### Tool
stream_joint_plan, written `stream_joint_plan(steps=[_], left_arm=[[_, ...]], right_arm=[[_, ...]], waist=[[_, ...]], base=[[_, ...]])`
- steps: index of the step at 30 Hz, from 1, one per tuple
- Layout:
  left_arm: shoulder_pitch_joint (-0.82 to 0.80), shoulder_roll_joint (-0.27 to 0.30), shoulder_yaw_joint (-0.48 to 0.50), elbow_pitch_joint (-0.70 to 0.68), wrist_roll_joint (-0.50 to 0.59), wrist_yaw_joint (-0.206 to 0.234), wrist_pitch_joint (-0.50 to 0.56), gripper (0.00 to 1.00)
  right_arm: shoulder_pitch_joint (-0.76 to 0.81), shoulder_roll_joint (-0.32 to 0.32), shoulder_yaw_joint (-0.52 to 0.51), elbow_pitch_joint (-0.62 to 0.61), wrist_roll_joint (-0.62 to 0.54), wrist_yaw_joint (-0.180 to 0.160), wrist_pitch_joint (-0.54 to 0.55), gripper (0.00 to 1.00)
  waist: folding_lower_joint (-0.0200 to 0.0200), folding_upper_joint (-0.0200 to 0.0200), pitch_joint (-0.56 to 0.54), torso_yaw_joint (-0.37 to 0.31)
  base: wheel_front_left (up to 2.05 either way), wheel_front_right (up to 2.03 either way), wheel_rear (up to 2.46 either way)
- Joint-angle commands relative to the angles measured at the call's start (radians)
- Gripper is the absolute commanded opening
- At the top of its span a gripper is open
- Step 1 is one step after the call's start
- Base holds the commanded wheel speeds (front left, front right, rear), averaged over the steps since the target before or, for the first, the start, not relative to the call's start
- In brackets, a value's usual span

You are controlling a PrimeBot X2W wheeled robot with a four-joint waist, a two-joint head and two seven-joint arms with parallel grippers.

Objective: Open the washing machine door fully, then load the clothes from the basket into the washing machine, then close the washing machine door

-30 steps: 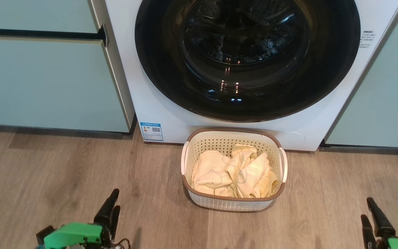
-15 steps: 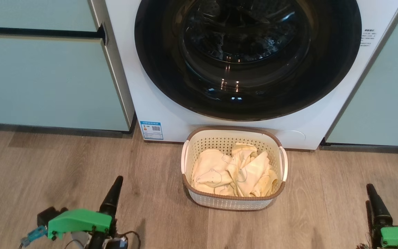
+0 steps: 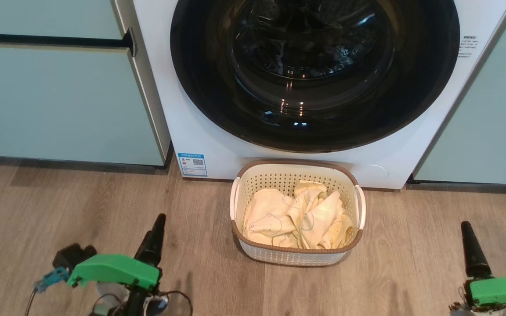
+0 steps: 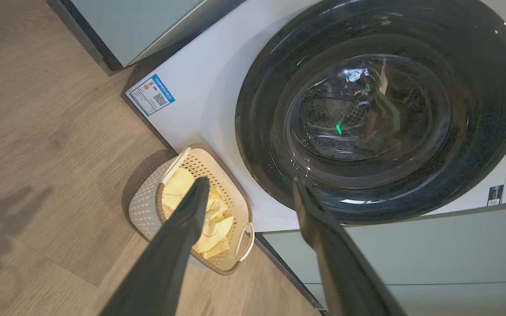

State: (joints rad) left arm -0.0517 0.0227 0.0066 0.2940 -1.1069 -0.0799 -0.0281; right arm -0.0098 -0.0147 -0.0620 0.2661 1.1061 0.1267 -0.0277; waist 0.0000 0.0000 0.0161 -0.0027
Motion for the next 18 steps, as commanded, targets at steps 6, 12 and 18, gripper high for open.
stream_joint_plan(steps=[6,12,18], left_arm=[[-0.073,0.015,-0.002,-0.051,0.109,0.012,-0.027,1.0],[-0.085,0.016,-0.013,-0.065,0.208,0.026,-0.045,1.0],[-0.095,0.017,-0.026,-0.081,0.313,0.035,-0.063,1.0]], right_arm=[[-0.063,-0.018,0.024,-0.057,-0.126,0.002,-0.027,1.0],[-0.068,-0.02,0.033,-0.066,-0.244,0.002,-0.045,1.0],[-0.074,-0.023,0.042,-0.073,-0.36,0.002,-0.063,1.0]], waist=[[0.0,0.0,-0.001,-0.002],[0.0,0.0,-0.003,-0.002],[0.0,0.0,-0.006,-0.002]], base=[[0.0,0.0,0.0],[0.0,0.0,0.0],[0.0,0.0,0.0]])
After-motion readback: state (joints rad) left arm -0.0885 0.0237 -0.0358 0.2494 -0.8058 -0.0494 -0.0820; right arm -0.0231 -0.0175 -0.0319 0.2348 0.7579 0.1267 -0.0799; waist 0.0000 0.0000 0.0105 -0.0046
